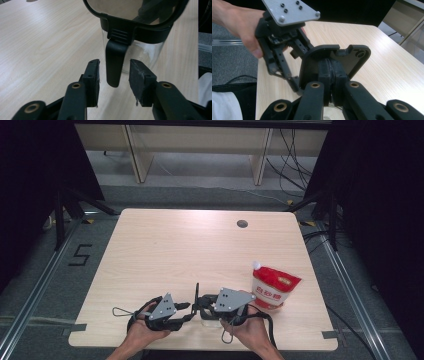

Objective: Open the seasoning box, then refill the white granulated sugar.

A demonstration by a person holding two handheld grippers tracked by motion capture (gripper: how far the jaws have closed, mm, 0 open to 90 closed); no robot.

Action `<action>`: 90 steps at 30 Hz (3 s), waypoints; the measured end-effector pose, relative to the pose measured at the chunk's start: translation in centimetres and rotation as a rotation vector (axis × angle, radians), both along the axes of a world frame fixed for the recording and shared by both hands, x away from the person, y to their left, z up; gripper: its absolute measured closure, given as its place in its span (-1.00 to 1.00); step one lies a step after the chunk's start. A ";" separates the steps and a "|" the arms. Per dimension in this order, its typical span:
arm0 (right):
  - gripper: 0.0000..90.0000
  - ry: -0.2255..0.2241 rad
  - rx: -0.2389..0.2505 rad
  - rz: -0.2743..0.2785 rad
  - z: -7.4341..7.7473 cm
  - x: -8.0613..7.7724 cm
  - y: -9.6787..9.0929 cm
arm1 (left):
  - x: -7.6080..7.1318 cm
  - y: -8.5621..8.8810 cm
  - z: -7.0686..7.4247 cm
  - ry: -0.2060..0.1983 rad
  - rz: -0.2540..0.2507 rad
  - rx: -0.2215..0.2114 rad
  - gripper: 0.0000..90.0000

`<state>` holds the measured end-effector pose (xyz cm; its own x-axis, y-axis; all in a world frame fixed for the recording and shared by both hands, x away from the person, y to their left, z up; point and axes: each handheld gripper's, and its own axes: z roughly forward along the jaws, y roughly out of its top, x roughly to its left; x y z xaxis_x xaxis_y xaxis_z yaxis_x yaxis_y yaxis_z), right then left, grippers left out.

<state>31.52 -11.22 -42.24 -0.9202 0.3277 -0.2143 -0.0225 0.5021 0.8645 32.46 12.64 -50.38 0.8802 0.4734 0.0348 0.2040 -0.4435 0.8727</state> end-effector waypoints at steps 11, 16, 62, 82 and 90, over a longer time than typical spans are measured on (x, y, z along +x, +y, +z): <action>0.98 0.002 0.002 0.000 0.1 0.1 0.3 | 0.3 -0.1 -0.4 -0.007 -0.030 -0.034 0.65; 0.98 0.000 -0.007 0.005 0.1 0.2 0.7 | 0.3 -0.1 -0.4 -0.010 -0.030 -0.038 0.65; 0.12 0.056 0.119 -0.186 -2.3 -2.1 -8.5 | -1.8 1.9 1.2 0.148 0.145 -0.060 -0.54; 0.01 0.089 0.112 -0.407 -4.6 -5.2 -16.7 | -3.1 2.7 1.4 0.127 0.168 -0.066 -0.67; -0.09 0.115 0.118 -0.487 -5.5 -5.7 -19.4 | -2.9 2.8 1.2 0.129 0.183 -0.062 -0.66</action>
<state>25.85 -30.67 -47.78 -0.6699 0.7403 -0.0563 0.2881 0.3291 0.8993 29.59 15.42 -49.18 0.7746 0.6233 -0.1068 0.3881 -0.3352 0.8585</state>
